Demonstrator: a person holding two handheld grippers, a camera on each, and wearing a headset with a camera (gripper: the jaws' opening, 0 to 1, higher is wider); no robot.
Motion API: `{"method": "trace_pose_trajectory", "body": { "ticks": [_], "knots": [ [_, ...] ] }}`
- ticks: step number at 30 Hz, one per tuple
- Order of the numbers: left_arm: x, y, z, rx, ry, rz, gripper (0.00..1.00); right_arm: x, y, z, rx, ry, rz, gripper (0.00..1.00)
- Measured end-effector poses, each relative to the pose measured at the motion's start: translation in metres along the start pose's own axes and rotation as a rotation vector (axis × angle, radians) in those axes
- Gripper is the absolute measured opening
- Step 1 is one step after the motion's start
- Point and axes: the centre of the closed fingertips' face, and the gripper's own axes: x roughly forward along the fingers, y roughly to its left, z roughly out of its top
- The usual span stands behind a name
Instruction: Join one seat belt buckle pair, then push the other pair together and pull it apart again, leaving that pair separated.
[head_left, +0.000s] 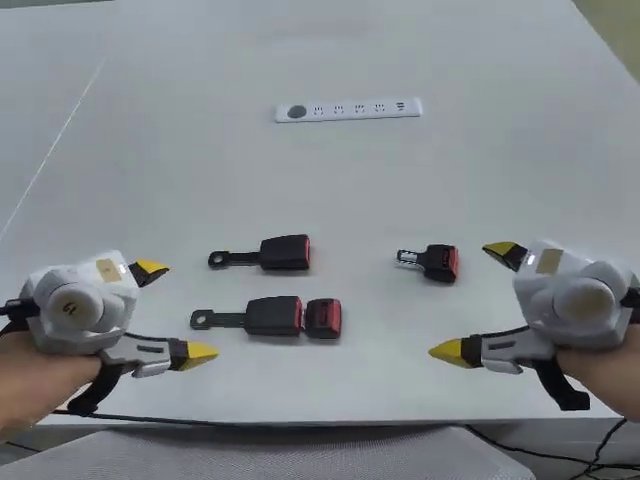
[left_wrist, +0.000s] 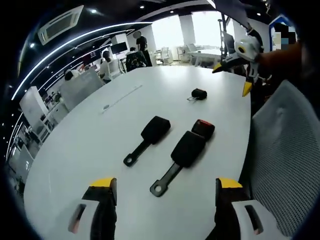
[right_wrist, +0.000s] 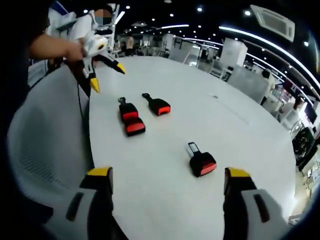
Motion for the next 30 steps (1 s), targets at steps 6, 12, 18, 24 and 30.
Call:
{"method": "trace_pose_trajectory", "body": {
  "ticks": [6, 12, 18, 24, 30],
  "knots": [
    [-0.017, 0.003, -0.008, -0.02, -0.014, 0.012, 0.9, -0.013, 0.0, -0.013, 0.074, -0.014, -0.028, 0.99],
    [-0.028, 0.007, -0.014, -0.065, -0.04, 0.033, 1.0, -0.023, -0.001, -0.022, 0.108, -0.016, -0.051, 1.0],
    [-0.029, 0.005, -0.016, -0.09, -0.05, 0.044, 1.0, -0.028, -0.003, -0.026, 0.113, -0.013, -0.086, 1.0],
    [-0.029, 0.004, -0.02, -0.116, -0.048, 0.047, 1.0, -0.03, -0.001, -0.024, 0.141, -0.027, -0.097, 1.0],
    [-0.029, 0.002, -0.019, -0.122, -0.056, 0.038, 1.0, -0.03, 0.0, -0.024, 0.173, -0.029, -0.103, 1.0]
  ]
}}
